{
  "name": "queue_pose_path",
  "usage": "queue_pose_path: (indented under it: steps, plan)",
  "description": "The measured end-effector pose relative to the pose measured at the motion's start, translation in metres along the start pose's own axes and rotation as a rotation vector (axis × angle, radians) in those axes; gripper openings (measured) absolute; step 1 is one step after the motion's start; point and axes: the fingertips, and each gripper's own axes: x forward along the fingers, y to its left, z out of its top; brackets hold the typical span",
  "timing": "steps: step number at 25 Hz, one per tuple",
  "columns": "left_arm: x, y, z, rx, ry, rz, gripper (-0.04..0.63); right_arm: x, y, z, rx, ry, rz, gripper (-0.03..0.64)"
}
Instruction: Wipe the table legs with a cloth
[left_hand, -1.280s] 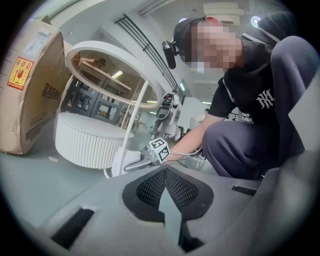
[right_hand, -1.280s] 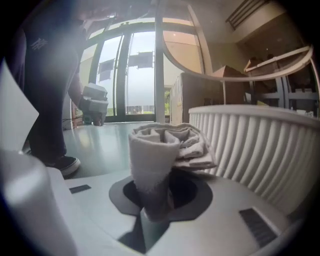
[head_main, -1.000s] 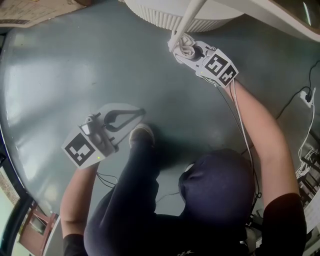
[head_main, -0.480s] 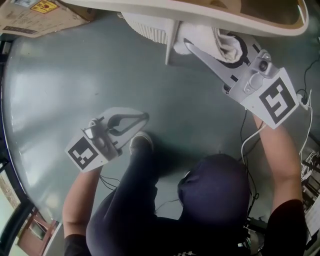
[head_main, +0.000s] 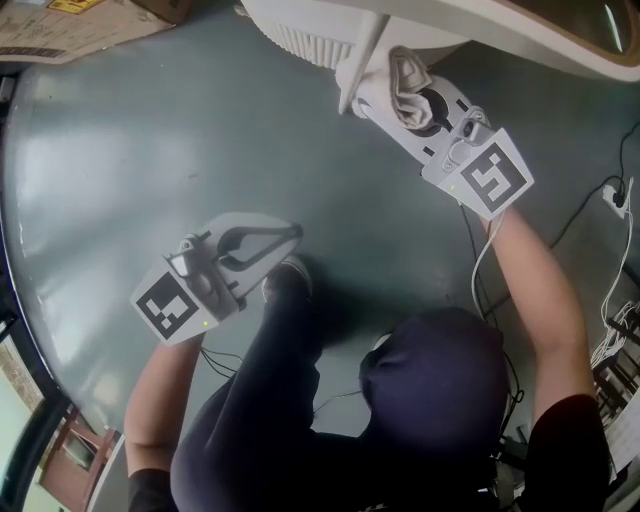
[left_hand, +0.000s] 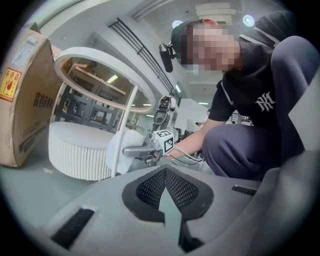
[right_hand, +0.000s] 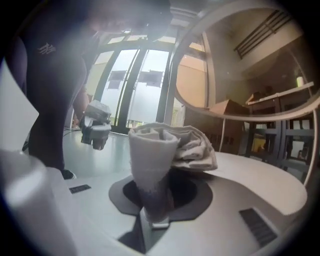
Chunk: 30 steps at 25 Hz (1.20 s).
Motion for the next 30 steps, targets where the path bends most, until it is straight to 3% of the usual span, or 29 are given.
queue_pose_path:
  steps: [9, 16, 22, 26, 30]
  plan:
    - [-0.003, 0.011, -0.02, -0.033, 0.039, -0.009, 0.006, 0.028, 0.02, -0.122, 0.127, 0.215, 0.054, 0.074]
    - [0.002, 0.009, -0.009, -0.007, 0.023, -0.009, 0.006, 0.032, 0.03, -0.16, 0.153, 0.341, 0.082, 0.074]
    - [-0.005, 0.009, 0.004, -0.026, 0.056, 0.004, 0.006, 0.018, 0.025, -0.159, 0.054, 0.631, 0.113, 0.074]
    - [-0.016, 0.007, 0.036, -0.095, 0.068, 0.042, 0.006, -0.005, 0.026, -0.121, 0.142, 0.631, 0.059, 0.074]
    - [-0.029, -0.008, 0.082, -0.157, 0.069, 0.072, 0.006, -0.031, 0.044, -0.054, 0.215, 0.592, 0.051, 0.074]
